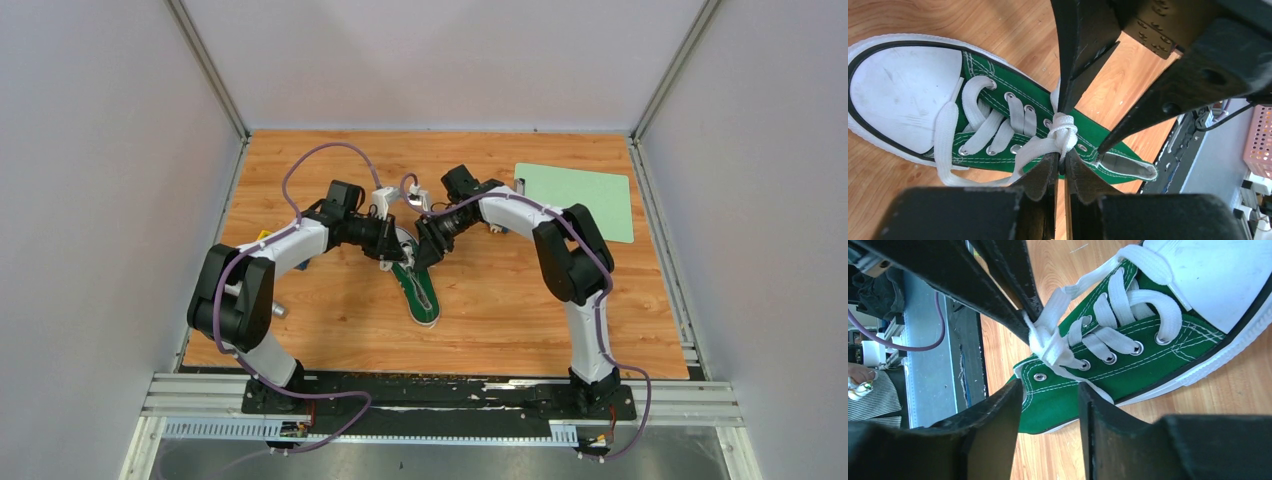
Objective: Tie the shoes
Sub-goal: Adjust the shoelace on the shoe.
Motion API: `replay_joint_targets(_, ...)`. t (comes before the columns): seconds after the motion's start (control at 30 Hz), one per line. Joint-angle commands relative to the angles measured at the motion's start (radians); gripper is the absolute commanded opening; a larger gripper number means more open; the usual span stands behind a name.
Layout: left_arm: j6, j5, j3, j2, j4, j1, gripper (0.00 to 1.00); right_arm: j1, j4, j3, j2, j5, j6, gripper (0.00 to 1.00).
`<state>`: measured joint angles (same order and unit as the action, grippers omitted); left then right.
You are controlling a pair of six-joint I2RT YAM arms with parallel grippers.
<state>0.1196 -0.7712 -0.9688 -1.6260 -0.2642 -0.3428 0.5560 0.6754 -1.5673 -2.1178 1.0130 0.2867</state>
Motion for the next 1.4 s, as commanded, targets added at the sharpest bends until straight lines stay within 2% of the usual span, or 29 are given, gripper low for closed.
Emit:
replay_joint_targets(0.0, 0.013, -0.051, 0.01, 0.024, 0.036, 0.005, 0.13, 0.008, -0.008, -0.029, -0.017, 0.026, 0.027, 0.37)
replay_joint_targets(0.13, -0.004, -0.06, 0.011, 0.016, 0.032, 0.006, 0.14, 0.007, 0.007, -0.04, -0.014, 0.043, 0.01, 0.05)
replay_joint_targets(0.17, -0.008, -0.064, 0.01, 0.014, 0.028, 0.007, 0.14, 0.007, 0.013, -0.041, -0.007, 0.049, 0.005, 0.0)
replay_joint_targets(0.43, -0.091, -0.091, -0.016, -0.003, -0.033, 0.005, 0.15, -0.038, 0.048, -0.063, 0.107, 0.195, -0.138, 0.0)
replay_joint_targets(0.57, -0.113, -0.096, -0.012, -0.007, -0.039, 0.006, 0.15, -0.062, 0.047, -0.096, 0.109, 0.203, -0.172, 0.0)
replay_joint_targets(0.67, -0.119, -0.095, -0.012, -0.006, -0.041, 0.006, 0.16, -0.054, 0.043, -0.113, 0.082, 0.108, -0.177, 0.15)
replay_joint_targets(0.73, -0.118, -0.096, -0.013, -0.006, -0.04, 0.006, 0.16, -0.043, 0.043, -0.124, 0.06, 0.075, -0.183, 0.28)
replay_joint_targets(0.87, -0.118, -0.117, -0.01, -0.007, -0.029, 0.006, 0.17, -0.008, 0.038, -0.135, 0.024, 0.038, -0.217, 0.35)
replay_joint_targets(1.17, -0.084, -0.143, -0.003, -0.023, -0.005, 0.007, 0.17, 0.028, 0.02, -0.17, -0.013, -0.086, -0.239, 0.35)
replay_joint_targets(1.37, -0.098, -0.137, -0.013, -0.033, -0.021, 0.007, 0.14, 0.028, 0.015, -0.18, -0.023, -0.156, -0.229, 0.29)
